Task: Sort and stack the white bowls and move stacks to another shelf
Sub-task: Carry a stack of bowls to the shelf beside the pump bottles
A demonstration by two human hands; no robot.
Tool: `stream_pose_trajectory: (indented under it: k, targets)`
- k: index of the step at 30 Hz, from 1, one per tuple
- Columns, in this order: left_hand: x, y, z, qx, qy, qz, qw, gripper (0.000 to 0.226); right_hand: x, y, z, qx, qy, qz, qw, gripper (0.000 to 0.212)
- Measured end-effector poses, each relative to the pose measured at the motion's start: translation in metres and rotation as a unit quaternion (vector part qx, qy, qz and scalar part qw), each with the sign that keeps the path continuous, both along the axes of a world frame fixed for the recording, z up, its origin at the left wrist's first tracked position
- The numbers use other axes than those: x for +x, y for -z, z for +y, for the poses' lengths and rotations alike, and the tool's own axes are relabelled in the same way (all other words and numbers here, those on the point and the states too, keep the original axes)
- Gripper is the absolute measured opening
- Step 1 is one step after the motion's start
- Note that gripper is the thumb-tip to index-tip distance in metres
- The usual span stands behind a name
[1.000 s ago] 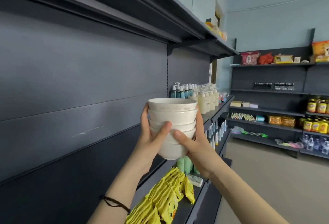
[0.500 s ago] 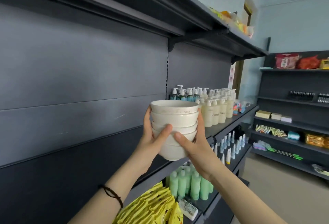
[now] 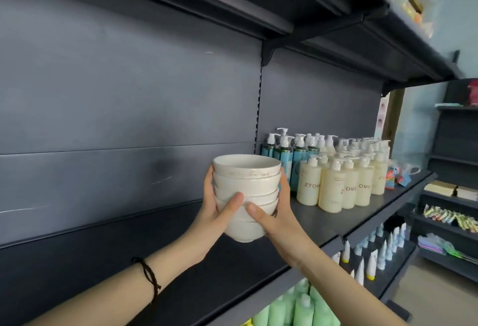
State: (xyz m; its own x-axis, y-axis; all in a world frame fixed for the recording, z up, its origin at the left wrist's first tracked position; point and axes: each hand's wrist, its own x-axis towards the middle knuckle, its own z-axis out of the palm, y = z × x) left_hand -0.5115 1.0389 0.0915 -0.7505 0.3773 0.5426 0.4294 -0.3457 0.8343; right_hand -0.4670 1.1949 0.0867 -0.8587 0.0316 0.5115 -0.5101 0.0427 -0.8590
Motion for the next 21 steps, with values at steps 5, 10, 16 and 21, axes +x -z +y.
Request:
stream_pose_trajectory:
  k: [5,10,16,21]
  targets:
    - [-0.050,0.006,0.022,-0.004,-0.023,0.004,1.000,0.084,-0.054,0.006,0.024,0.006,-0.024,-0.016,1.000,0.113]
    - [-0.084,0.017,0.040,-0.014,-0.048,-0.010,0.999,0.084,-0.093,0.016,0.045,0.010,-0.042,-0.036,0.998,0.117]
    - [-0.119,0.027,0.063,-0.026,-0.098,-0.022,0.995,0.092,-0.135,0.024,0.071,0.017,-0.082,-0.049,0.995,0.117]
    - [-0.138,0.038,0.080,-0.030,-0.124,-0.027,0.991,0.092,-0.160,0.030,0.090,0.018,-0.105,-0.057,0.993,0.117]
